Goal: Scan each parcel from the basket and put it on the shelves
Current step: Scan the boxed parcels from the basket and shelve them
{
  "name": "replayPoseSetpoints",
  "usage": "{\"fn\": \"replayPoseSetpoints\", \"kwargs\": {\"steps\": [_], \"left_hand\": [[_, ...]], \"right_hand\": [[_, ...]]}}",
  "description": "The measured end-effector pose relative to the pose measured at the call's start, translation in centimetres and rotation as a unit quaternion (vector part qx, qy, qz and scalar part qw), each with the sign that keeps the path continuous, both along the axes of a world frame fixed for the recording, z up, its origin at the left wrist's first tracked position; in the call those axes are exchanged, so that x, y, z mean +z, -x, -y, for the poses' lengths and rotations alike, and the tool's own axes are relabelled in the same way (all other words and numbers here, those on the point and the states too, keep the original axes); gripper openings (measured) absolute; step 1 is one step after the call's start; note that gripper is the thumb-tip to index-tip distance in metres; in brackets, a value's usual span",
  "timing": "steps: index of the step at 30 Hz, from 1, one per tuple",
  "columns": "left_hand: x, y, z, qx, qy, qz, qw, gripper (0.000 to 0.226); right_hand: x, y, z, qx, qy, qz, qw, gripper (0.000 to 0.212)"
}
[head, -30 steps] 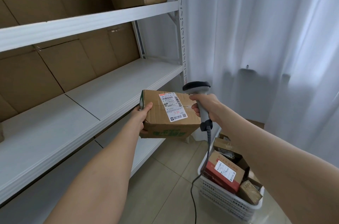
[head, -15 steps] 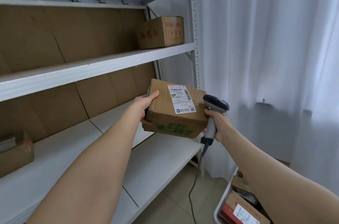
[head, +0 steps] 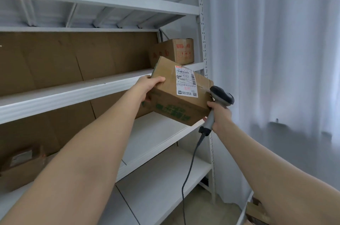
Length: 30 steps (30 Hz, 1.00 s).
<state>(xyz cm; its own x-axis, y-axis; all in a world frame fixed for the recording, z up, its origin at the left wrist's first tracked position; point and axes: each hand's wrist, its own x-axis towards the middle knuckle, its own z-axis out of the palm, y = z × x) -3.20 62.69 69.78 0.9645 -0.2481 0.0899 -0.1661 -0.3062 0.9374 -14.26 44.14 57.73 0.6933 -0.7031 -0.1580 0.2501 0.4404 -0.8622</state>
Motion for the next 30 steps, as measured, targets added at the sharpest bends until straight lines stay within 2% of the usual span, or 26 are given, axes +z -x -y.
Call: {"fn": "replayPoseSetpoints", "kwargs": {"steps": [6, 16, 21, 30], "left_hand": [[4.2, -1.6, 0.5, 0.006, 0.066, 0.09, 0.994, 0.076], [8.4, -9.3, 2.3, -0.015, 0.128, 0.167, 0.977, 0.065], [11.8, -14.8, 3.2, -0.035, 0.133, 0.175, 0.975, 0.063], [12.2, -23.7, 3.9, -0.003, 0.097, 0.159, 0.982, 0.064]], "right_hand": [[5.0, -1.8, 0.3, -0.018, 0.008, 0.059, 0.998, 0.025], [10.1, -9.7, 1.8, -0.058, 0.008, 0.129, 0.99, 0.023], [13.2, -15.1, 2.3, -0.065, 0.023, 0.161, 0.985, 0.023], [15.0, -22.6, 2.6, -0.067, 0.067, 0.15, 0.984, 0.022]]}}
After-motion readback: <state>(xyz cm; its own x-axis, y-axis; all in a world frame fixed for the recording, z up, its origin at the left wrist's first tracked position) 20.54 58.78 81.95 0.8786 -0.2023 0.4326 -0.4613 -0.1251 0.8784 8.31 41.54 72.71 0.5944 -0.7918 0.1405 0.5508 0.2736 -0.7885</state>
